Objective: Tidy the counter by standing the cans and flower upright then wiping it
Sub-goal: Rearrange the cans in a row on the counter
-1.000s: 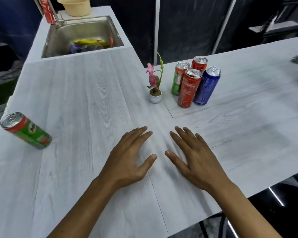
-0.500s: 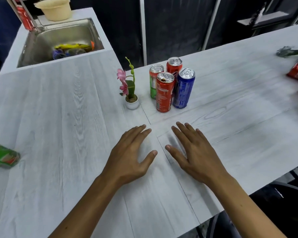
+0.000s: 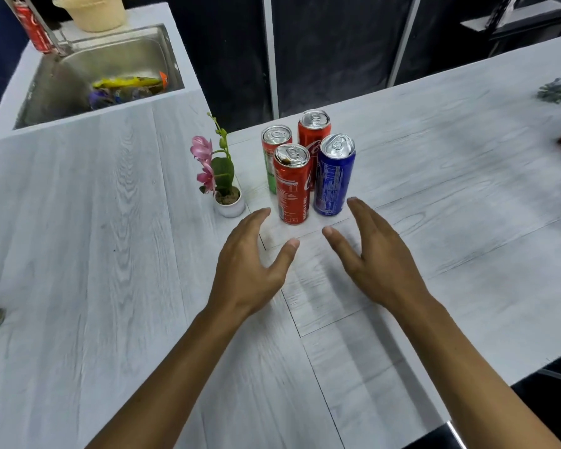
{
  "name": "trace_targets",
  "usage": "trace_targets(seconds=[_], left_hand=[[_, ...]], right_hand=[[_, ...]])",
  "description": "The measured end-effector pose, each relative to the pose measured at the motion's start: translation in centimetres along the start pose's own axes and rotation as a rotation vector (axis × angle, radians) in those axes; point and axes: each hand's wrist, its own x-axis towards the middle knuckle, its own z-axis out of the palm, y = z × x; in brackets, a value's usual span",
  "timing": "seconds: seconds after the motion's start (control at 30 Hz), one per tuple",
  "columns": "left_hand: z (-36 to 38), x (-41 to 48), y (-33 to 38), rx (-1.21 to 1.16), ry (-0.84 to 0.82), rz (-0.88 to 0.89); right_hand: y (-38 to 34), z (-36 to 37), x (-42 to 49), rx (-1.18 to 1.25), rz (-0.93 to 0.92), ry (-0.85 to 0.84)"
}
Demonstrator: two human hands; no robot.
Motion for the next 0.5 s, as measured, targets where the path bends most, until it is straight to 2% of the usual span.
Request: trace_targets(seconds=[0.27,0.5], left_hand=[[1.9,3.5,0.9,-0.154,0.050,-0.095],[3.0,5.3,1.2,-0.277,0.061,-0.087]], right_hand=[[1.9,0.2,5.0,0.224,0.106,0.051],[2.3,1.8,7.3,0.346,0.055,0.030]])
